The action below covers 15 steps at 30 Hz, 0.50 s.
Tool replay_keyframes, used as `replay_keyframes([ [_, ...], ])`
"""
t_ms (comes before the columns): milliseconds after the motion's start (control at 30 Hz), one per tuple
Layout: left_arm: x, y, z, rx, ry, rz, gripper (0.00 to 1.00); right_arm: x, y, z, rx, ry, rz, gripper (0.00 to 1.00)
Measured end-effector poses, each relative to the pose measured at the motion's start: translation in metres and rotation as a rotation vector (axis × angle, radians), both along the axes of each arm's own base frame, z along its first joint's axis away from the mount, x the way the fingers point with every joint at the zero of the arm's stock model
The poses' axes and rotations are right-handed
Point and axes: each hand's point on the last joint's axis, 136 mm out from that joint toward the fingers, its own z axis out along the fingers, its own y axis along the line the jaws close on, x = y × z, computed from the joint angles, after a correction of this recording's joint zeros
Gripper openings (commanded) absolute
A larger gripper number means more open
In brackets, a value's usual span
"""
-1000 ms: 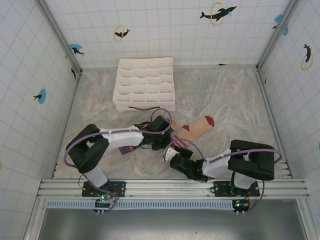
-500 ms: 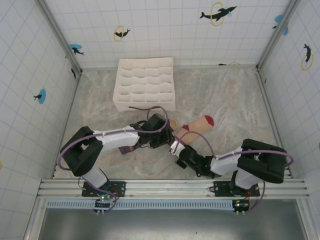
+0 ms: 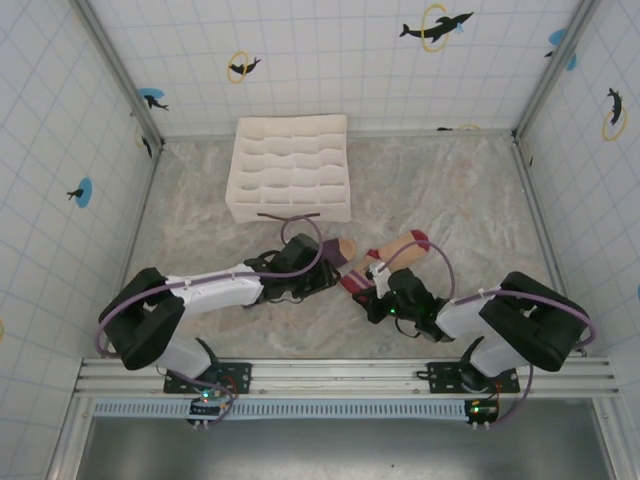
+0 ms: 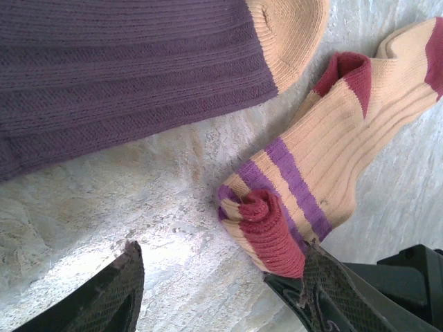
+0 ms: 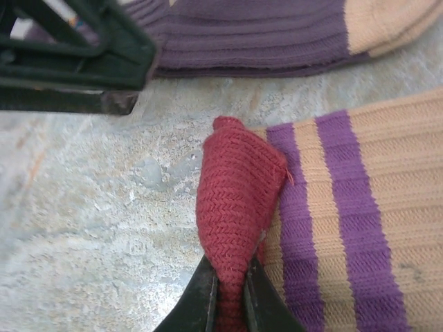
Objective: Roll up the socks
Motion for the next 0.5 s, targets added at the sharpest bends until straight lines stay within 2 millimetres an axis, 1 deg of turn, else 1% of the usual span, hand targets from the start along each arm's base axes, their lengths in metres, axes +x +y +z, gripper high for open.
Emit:
replay_keyframes([
  [200, -0.004, 0.005, -0.006, -0.018, -0.008, 0.005, 0.57, 0.002, -0.004, -0.001, 0.12, 0.176, -0.057, 0.0],
  [367, -0.008, -0.007, -0.001, -0.049, -0.032, -0.024, 0.56, 0.002, -0.009, -0.002, 0.209, 0.304, -0.102, 0.0],
  [500, -0.011, -0.017, -0.003, -0.065, -0.041, -0.046, 0.56, 0.004, -0.012, -0.004, 0.262, 0.392, -0.132, 0.0],
])
